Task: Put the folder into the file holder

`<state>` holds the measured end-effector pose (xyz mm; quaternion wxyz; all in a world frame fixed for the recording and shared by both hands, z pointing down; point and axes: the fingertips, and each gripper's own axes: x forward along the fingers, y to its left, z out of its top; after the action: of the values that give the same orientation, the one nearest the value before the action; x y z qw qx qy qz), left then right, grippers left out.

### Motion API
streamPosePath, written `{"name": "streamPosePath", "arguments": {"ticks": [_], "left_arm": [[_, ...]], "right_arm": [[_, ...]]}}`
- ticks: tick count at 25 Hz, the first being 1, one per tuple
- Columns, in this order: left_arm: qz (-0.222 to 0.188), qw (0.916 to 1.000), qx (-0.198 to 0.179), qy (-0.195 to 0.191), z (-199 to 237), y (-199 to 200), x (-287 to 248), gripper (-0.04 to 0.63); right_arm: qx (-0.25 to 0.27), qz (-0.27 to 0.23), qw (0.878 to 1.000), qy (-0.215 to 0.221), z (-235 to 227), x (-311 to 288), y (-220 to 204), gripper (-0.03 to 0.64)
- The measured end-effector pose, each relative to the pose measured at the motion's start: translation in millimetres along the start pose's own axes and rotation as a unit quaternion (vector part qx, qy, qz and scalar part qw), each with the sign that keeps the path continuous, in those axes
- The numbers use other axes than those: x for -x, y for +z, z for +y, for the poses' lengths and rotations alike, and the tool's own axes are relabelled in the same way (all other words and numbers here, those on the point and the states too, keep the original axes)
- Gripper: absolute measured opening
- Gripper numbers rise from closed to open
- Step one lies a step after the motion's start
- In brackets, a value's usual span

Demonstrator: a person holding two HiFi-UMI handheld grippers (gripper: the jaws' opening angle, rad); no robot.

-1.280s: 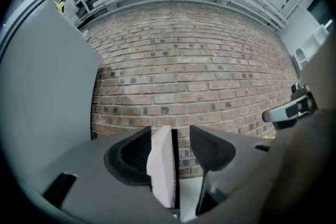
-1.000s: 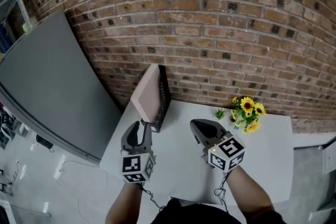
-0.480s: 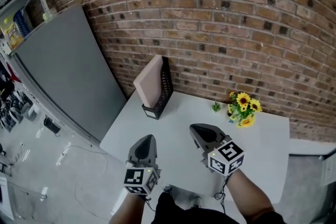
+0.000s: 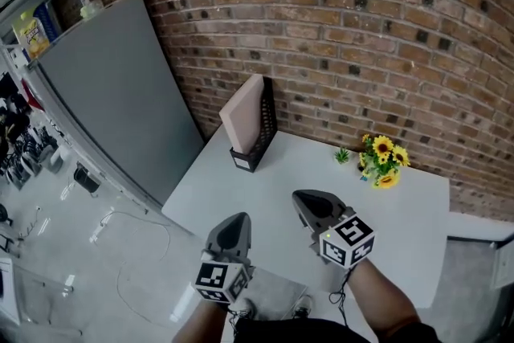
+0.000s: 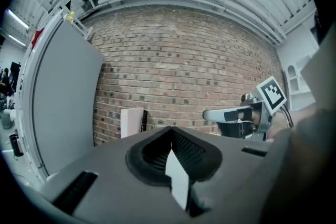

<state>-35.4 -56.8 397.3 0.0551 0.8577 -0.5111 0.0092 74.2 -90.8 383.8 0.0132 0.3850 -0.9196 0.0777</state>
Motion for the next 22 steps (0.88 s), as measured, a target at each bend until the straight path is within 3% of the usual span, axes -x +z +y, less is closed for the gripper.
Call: {"name": "streamPosePath", "arguments": {"ticks": [7,22], "left_arm": [[0.008,0.9998,0.002,-0.019,33,-10,22,0.006],[0.012,0.9932,0.022,-0.114,75,-13,36,0.006]], "right_arm": [[-0.008,0.007,1.0,-0.017,32,-31,-12,0.003],[-0.01,0.007,0.994,-0.113,73,-50,-17,0.003]]}}
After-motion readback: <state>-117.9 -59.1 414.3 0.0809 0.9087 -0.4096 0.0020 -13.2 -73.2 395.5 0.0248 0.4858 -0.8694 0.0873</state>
